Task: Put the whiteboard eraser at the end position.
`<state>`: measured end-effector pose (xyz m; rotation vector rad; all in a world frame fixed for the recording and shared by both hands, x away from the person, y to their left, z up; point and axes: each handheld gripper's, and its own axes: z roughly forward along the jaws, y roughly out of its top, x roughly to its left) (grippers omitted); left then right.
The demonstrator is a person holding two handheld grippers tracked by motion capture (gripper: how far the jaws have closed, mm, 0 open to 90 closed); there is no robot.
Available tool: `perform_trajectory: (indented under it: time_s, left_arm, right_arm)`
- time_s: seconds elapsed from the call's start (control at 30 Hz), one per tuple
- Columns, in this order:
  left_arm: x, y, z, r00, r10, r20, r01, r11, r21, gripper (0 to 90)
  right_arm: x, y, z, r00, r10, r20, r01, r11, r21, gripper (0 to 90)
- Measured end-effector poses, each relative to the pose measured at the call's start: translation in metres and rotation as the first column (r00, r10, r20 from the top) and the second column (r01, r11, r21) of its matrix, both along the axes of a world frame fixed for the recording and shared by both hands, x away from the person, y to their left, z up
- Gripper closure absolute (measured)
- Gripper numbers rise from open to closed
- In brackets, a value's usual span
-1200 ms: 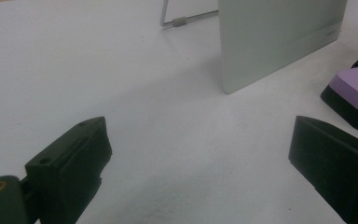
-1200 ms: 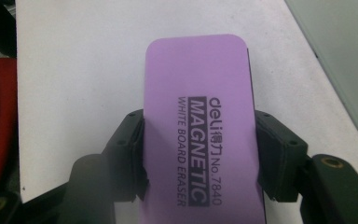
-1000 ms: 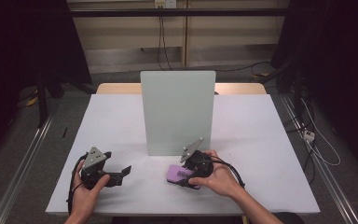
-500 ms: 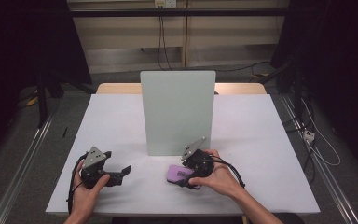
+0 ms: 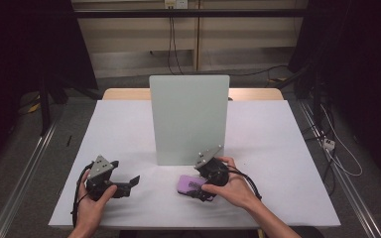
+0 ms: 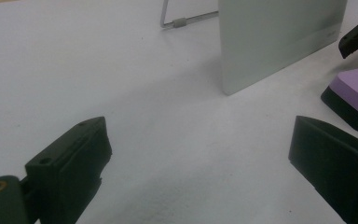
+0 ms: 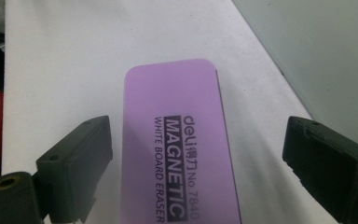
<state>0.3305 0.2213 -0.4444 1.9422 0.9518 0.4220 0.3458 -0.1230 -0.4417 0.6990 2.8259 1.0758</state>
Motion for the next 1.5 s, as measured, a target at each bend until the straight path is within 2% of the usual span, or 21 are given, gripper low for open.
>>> perform_trajectory:
  time_s: [0.17,0.43,0.53,0.63,0.73,0.8,0.9,1.07,1.23,1.37,1.5]
  left_arm:
    - [0.000,0.000,0.000,1.0000,-0.001,0.006,0.001,1.0000,0.002,5.0]
    - [0.001,0.000,0.001,0.9999,-0.009,0.006,0.008,0.9999,0.008,5.0]
    - [0.002,0.000,0.001,1.0000,-0.005,0.005,0.005,1.0000,0.006,5.0]
    - [0.002,0.000,0.001,1.0000,-0.006,0.007,0.006,1.0000,0.004,5.0]
    - [0.002,-0.001,0.001,1.0000,-0.007,0.006,0.007,1.0000,0.002,5.0]
    - [0.002,-0.001,0.001,1.0000,-0.007,0.004,0.007,1.0000,0.005,4.9]
    - [0.002,-0.001,0.001,1.0000,-0.008,0.006,0.008,1.0000,0.003,4.9]
    - [0.002,-0.001,0.001,1.0000,-0.005,0.004,0.005,1.0000,0.006,4.9]
    - [0.001,0.000,0.001,1.0000,-0.005,0.007,0.005,0.9999,0.009,4.9]
    - [0.001,0.000,0.001,1.0000,0.002,0.009,-0.002,1.0000,0.000,4.9]
    - [0.000,0.001,0.002,0.9999,0.007,0.015,-0.007,1.0000,-0.001,4.9]
  right_arm:
    - [0.000,-0.002,0.003,0.9996,-0.018,0.023,0.017,0.999,0.029,8.7]
    - [0.001,-0.009,0.007,0.9965,-0.079,0.027,0.077,0.994,0.081,9.6]
    - [0.001,-0.012,0.010,0.9943,-0.100,0.037,0.096,0.991,0.097,9.6]
    - [0.002,-0.014,0.012,0.9879,-0.139,0.068,0.132,0.986,0.100,9.7]
    - [0.001,-0.019,0.012,0.9845,-0.164,0.061,0.157,0.981,0.115,9.7]
    - [0.000,-0.023,0.012,0.9805,-0.186,0.063,0.177,0.977,0.121,9.6]
    - [-0.001,-0.030,0.014,0.9708,-0.223,0.090,0.210,0.969,0.130,10.0]
    - [0.000,-0.039,0.015,0.9604,-0.267,0.080,0.251,0.953,0.167,9.9]
    - [0.000,-0.045,0.014,0.9488,-0.306,0.080,0.288,0.941,0.180,9.9]
    - [-0.002,-0.051,0.014,0.9363,-0.337,0.097,0.317,0.931,0.180,10.7]
    - [-0.004,-0.061,0.013,0.9205,-0.376,0.105,0.353,0.916,0.188,10.7]
